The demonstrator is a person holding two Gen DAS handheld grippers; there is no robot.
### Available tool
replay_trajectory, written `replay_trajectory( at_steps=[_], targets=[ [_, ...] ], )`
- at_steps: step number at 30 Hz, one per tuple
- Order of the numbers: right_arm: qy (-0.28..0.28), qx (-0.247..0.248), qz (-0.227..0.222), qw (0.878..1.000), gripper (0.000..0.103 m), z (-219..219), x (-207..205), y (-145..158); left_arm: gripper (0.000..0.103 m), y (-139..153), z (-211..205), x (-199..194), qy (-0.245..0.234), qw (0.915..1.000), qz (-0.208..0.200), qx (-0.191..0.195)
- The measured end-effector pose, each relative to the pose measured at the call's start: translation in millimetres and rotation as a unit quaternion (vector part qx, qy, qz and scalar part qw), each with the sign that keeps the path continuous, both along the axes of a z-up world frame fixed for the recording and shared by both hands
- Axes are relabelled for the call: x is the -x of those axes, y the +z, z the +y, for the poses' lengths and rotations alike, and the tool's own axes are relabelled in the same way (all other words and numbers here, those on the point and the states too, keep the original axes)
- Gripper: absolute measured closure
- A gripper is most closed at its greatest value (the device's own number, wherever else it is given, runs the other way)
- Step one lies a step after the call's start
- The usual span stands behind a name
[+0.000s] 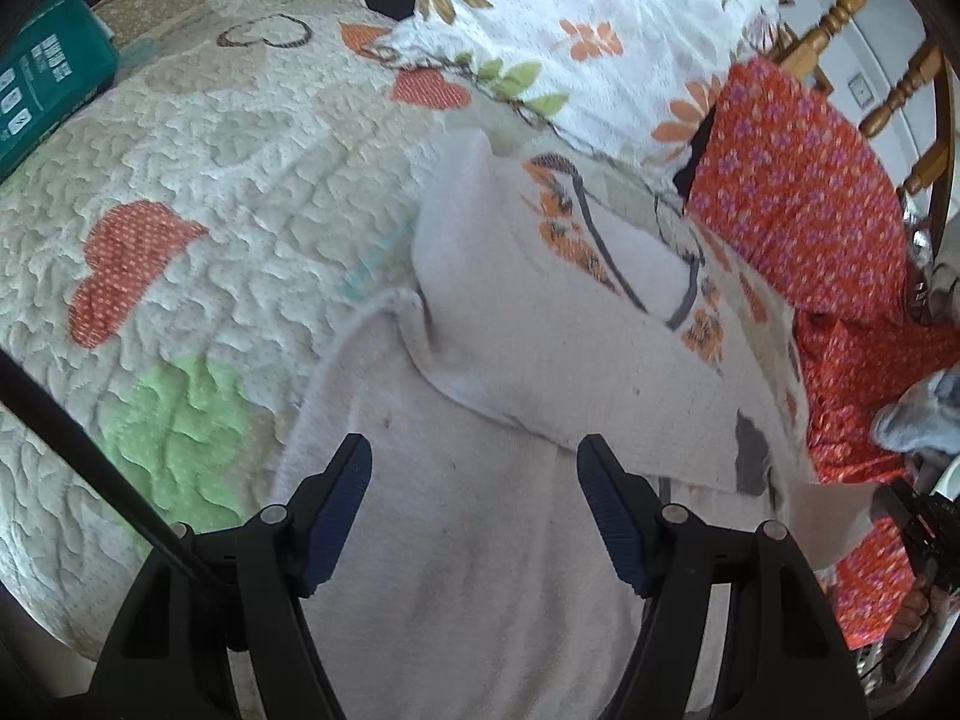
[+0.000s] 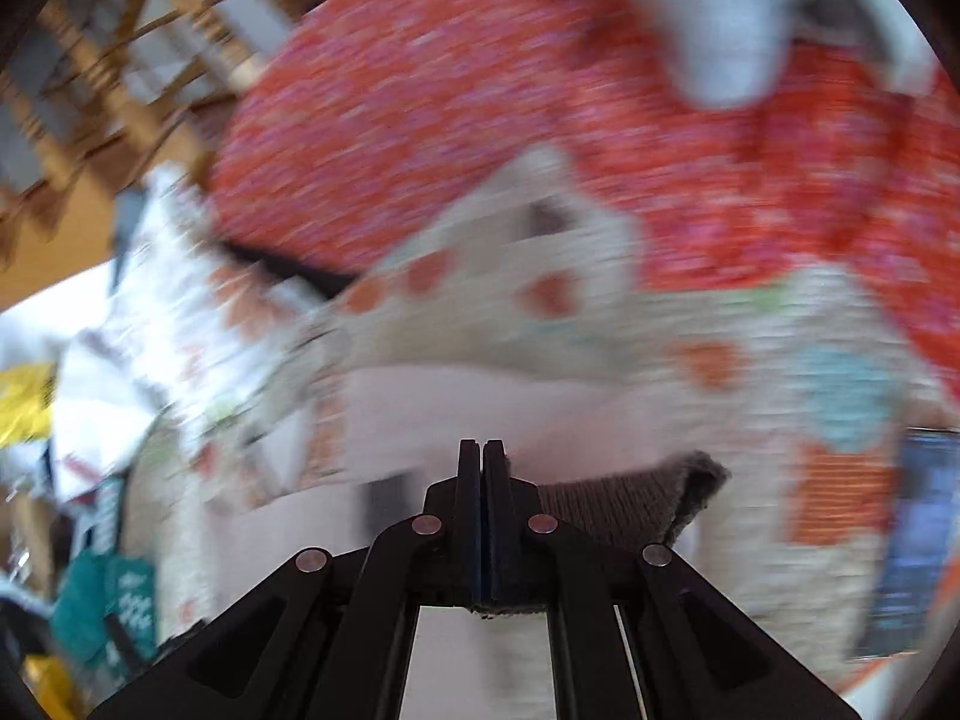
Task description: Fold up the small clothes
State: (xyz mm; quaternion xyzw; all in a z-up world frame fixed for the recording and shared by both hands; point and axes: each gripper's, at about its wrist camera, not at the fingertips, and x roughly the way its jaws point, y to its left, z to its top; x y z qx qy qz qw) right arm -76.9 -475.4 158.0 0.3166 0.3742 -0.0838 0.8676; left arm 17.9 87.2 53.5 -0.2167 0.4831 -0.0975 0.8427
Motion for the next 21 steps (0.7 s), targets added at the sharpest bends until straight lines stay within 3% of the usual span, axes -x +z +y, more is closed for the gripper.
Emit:
replay_trajectory(
  at_steps=[7, 13, 21],
  targets=[
    [0.143, -0.053, -0.006, 0.988, 0.101, 156.3, -118.8, -14.1, 0.031, 17.8, 58.5, -4.7, 0.072, 0.9967, -0.023, 0.029],
    [0.230, -0.061, 0.046, 0.970, 0.101, 289.7, -198.9, -65.7, 0.030, 25.0, 95.4, -7.2, 0.117, 0.9916, -0.032, 0.046],
    [0.275, -0.067, 0.092, 0.955, 0.102, 376.2, -254.0, -125.4, 0.029, 29.7, 118.8, -9.2, 0.141, 0.9879, -0.039, 0.051]
  ],
)
